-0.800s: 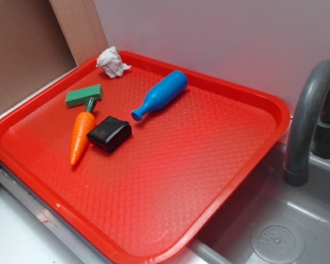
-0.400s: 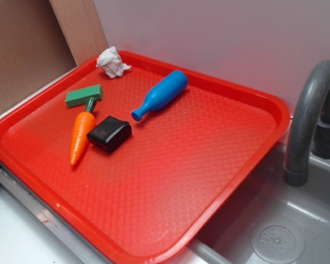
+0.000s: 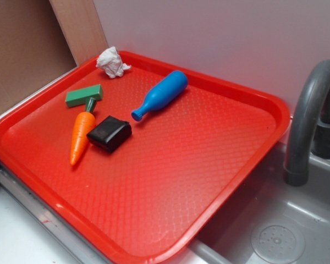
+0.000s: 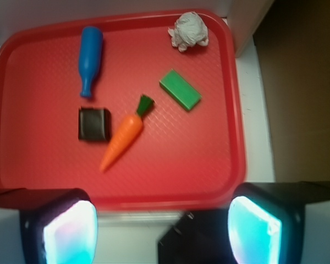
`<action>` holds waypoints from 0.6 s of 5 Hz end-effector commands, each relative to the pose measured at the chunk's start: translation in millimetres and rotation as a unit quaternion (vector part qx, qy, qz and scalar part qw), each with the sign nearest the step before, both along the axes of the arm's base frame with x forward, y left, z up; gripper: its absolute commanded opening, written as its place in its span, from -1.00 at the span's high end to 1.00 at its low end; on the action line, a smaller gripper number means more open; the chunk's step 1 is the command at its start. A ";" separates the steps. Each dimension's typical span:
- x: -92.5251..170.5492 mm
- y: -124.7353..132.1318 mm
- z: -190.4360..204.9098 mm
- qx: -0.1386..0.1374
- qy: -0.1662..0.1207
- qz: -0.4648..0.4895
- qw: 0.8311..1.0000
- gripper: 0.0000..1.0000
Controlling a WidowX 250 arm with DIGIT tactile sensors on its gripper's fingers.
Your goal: Grab the blue bottle.
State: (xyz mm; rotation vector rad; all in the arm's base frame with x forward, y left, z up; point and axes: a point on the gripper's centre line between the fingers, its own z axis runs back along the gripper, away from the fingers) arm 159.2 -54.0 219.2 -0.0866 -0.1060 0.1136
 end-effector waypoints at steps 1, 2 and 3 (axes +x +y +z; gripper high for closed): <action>65.7 -61.8 -29.0 -0.042 -0.045 -0.010 0.998 -1.00; 100.2 -82.5 -52.8 -0.053 -0.053 0.003 0.997 -1.00; 130.8 -93.9 -81.3 -0.041 -0.048 0.035 0.997 -1.00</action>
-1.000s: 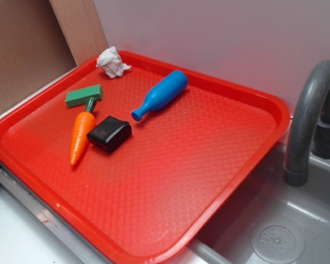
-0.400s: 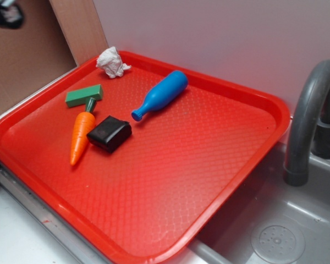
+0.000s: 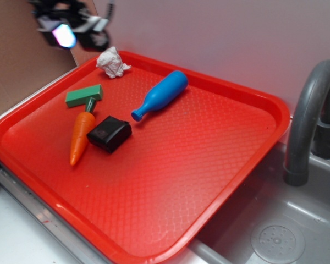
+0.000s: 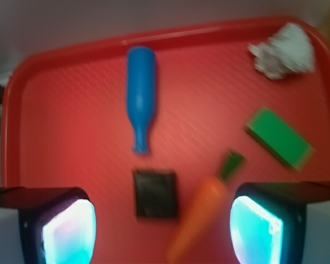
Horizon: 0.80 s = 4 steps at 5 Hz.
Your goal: Grab the blue bottle.
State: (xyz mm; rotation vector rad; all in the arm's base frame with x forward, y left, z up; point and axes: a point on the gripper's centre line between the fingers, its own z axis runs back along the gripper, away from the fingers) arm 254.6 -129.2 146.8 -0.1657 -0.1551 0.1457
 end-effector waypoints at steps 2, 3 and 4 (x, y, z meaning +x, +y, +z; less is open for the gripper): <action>67.8 -16.1 -65.2 -0.011 0.005 0.044 0.999 -1.00; 70.0 -13.5 -82.4 0.010 0.010 0.046 0.999 -1.00; 75.1 -19.1 -97.3 0.003 0.017 0.020 1.000 -1.00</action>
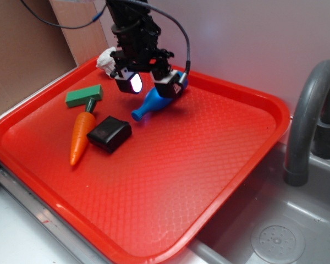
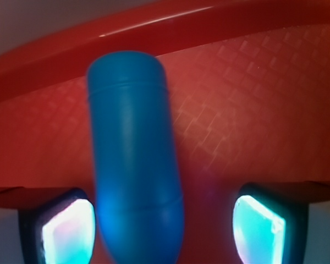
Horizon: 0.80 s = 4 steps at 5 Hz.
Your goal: Grab the blue bottle.
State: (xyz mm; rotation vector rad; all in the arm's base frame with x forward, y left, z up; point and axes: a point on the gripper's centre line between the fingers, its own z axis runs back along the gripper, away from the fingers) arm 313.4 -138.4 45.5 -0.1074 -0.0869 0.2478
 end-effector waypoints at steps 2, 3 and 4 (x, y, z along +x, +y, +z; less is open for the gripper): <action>10.0 -24.3 -4.9 -0.025 -0.026 -0.074 0.997 1.00; 1.2 -19.3 26.4 0.011 -0.010 -0.118 0.993 1.00; -19.4 -3.8 76.4 0.019 0.001 -0.127 0.992 1.00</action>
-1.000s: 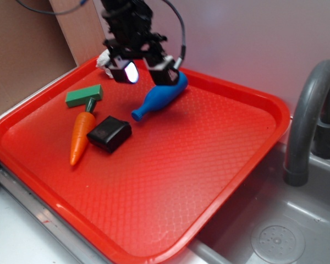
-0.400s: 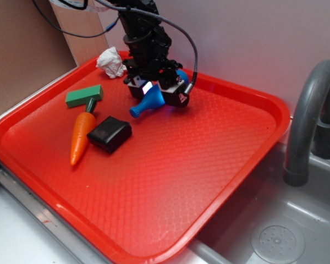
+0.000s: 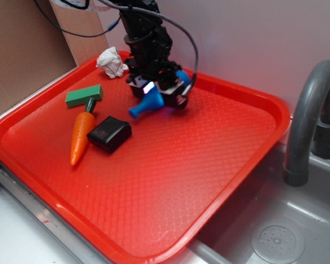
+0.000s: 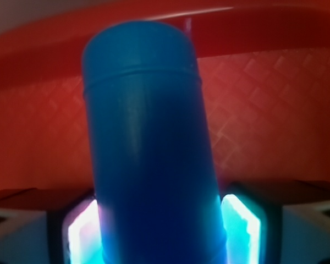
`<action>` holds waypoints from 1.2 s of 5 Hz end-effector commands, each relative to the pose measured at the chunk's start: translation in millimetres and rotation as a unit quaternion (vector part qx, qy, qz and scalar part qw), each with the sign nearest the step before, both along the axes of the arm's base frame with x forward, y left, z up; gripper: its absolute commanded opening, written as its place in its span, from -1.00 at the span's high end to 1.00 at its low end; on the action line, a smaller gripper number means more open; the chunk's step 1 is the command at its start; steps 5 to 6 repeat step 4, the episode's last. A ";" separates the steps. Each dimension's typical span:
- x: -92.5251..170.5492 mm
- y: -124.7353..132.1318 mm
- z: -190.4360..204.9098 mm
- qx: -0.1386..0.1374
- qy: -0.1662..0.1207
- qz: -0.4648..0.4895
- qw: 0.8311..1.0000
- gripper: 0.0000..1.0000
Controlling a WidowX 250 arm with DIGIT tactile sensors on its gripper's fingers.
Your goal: Grab the blue bottle.
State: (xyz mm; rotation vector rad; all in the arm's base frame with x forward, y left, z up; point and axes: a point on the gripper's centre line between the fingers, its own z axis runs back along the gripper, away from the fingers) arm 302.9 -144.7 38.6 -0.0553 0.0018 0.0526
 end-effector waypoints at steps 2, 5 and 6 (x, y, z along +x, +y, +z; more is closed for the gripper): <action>-49.2 45.7 176.2 -0.028 -0.099 0.040 0.994 1.00; -58.5 71.9 198.1 -0.062 -0.160 0.086 0.981 1.00; -58.5 71.9 198.1 -0.062 -0.160 0.086 0.981 1.00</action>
